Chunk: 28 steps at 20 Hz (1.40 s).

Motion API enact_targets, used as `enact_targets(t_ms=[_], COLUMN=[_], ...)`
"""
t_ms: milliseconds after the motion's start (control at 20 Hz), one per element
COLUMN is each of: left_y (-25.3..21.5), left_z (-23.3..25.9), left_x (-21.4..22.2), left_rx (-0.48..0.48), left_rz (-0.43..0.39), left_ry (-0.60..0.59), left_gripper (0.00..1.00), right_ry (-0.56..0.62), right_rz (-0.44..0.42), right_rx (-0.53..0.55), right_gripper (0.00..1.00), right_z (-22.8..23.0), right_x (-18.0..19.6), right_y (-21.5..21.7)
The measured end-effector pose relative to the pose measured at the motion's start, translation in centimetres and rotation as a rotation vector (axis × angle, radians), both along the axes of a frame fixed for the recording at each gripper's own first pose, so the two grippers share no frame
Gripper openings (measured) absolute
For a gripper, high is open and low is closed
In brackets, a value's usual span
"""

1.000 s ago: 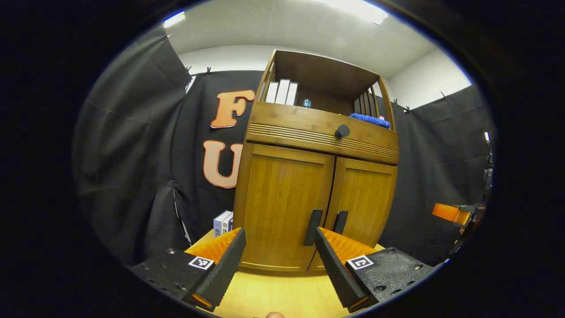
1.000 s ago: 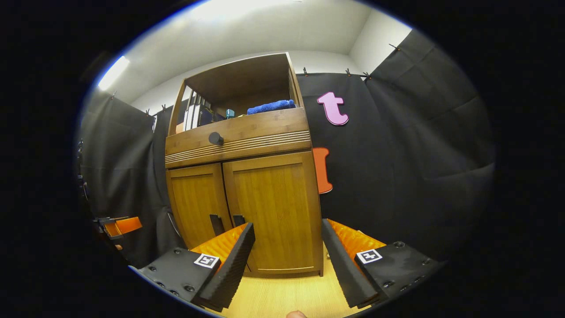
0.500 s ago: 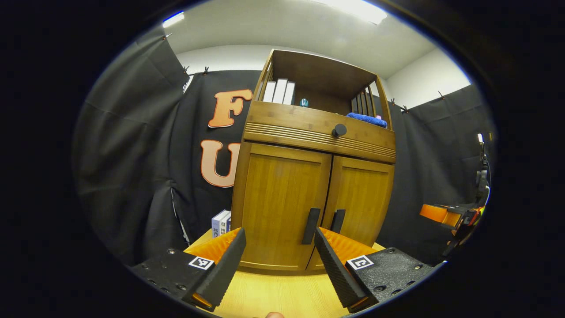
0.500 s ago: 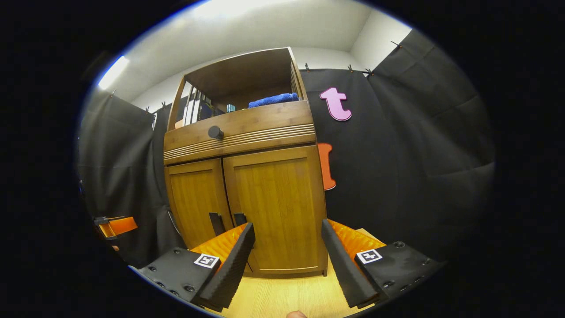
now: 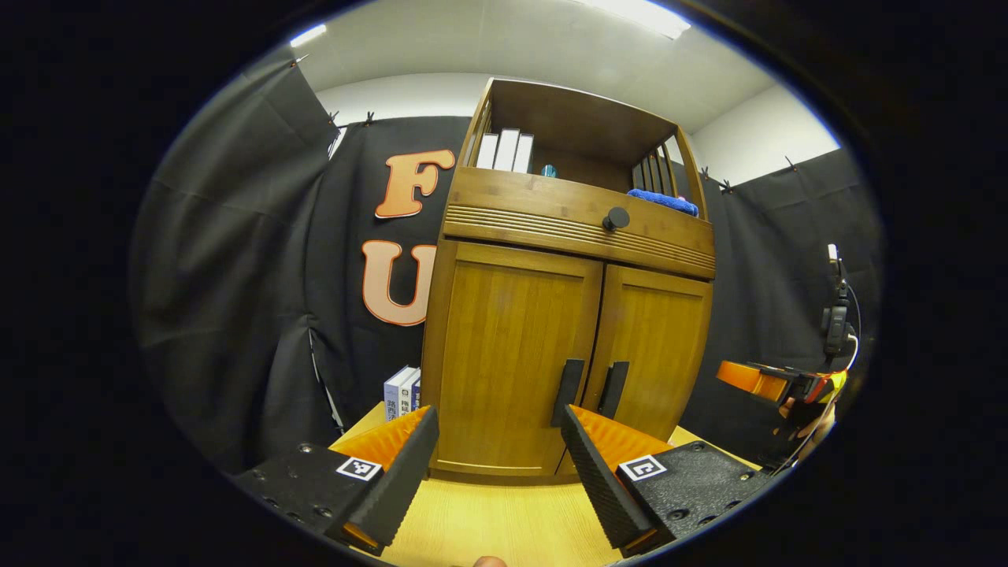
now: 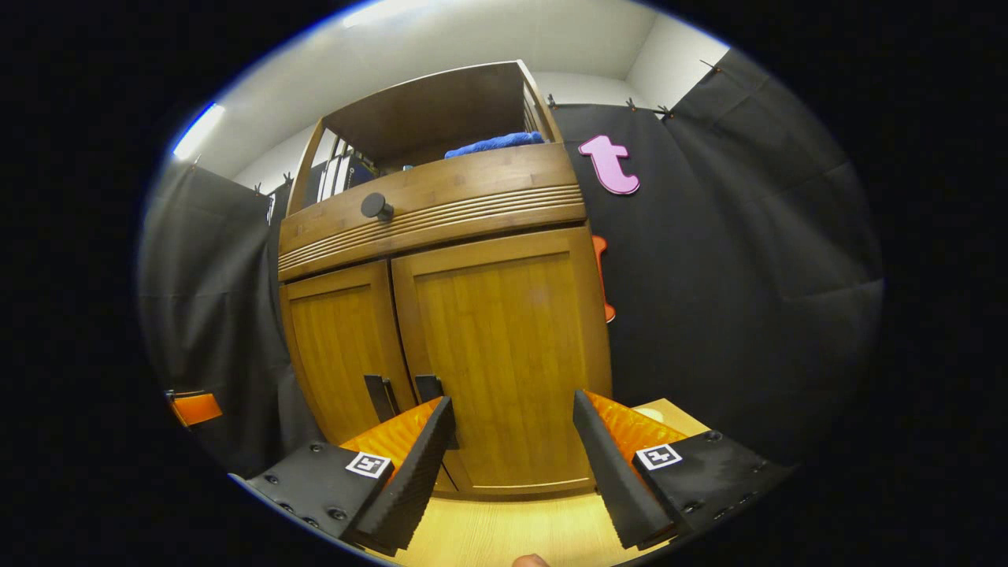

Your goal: Open the right door of the double-door shoe cabinet with the right hand, and open the left door with the left hand.

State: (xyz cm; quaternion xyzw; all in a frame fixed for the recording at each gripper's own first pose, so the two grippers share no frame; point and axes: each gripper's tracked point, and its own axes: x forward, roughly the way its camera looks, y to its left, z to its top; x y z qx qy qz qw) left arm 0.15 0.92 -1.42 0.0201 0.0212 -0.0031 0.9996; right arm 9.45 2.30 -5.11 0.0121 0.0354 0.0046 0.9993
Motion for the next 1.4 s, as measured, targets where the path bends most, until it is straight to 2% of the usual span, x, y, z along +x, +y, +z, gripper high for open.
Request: enact_targets(t_ms=[150,200,300,350,400,450,500,600,700,850,900,950,1200,1250,1350,1400], left_y=[0.1,0.2,0.6,0.7,0.7,0.7,0.4,-0.2,-1.1,-1.8,-1.9,-2.0,-2.2,-2.2,-2.2,-2.0], left_z=[-0.4,-0.5,-0.6,-0.6,-0.7,-0.5,-0.4,-0.4,-0.6,-0.9,-0.9,-0.9,-1.3,-1.4,-1.2,-1.0], left_x=[0.6,0.7,1.1,1.4,1.7,2.0,2.3,2.8,3.2,3.6,3.7,3.7,3.9,3.8,3.7,3.7], left_rx=[0.011,0.017,0.032,0.041,0.053,0.066,0.078,0.079,0.059,0.059,0.055,0.052,0.029,0.026,0.027,0.030], left_rz=[-0.007,-0.007,-0.003,0.001,0.003,-0.002,-0.012,-0.038,-0.070,-0.096,-0.101,-0.105,-0.108,-0.110,-0.110,-0.106], left_ry=[0.010,0.015,0.019,0.019,0.016,0.010,0.001,-0.008,-0.003,0.003,0.002,0.003,0.012,0.014,0.014,0.009], left_gripper=[0.95,0.95,0.92,0.92,0.92,0.92,0.95,0.95,0.92,0.94,0.92,0.92,0.92,0.92,0.94,0.92], right_ry=[0.001,-0.003,0.002,0.014,0.021,0.023,0.023,0.026,0.050,0.066,0.065,0.062,0.084,0.085,0.092,0.094], right_rz=[0.020,0.030,0.059,0.080,0.103,0.115,0.116,0.109,0.106,0.078,0.069,0.061,0.043,0.032,0.038,0.048], right_rx=[0.008,0.015,0.017,0.017,0.020,0.024,0.028,0.035,0.039,0.010,-0.006,-0.024,-0.073,-0.085,-0.079,-0.072], right_gripper=[0.97,0.89,0.89,0.97,0.97,0.89,0.89,0.98,0.98,0.98,0.98,0.89,0.82,0.85,0.73,0.65], right_z=[-0.8,-1.0,-2.0,-2.6,-3.3,-3.8,-4.1,-5.0,-6.3,-7.5,-7.9,-8.3,-9.7,-10.0,-10.4,-10.5], right_x=[2.2,3.1,4.8,5.2,5.8,6.5,7.3,8.8,9.9,11.7,12.2,12.7,14.9,14.8,15.1,15.2], right_y=[1.1,1.8,3.2,4.0,4.8,5.3,5.8,6.4,6.9,7.4,7.6,7.8,8.7,8.4,8.8,9.2])
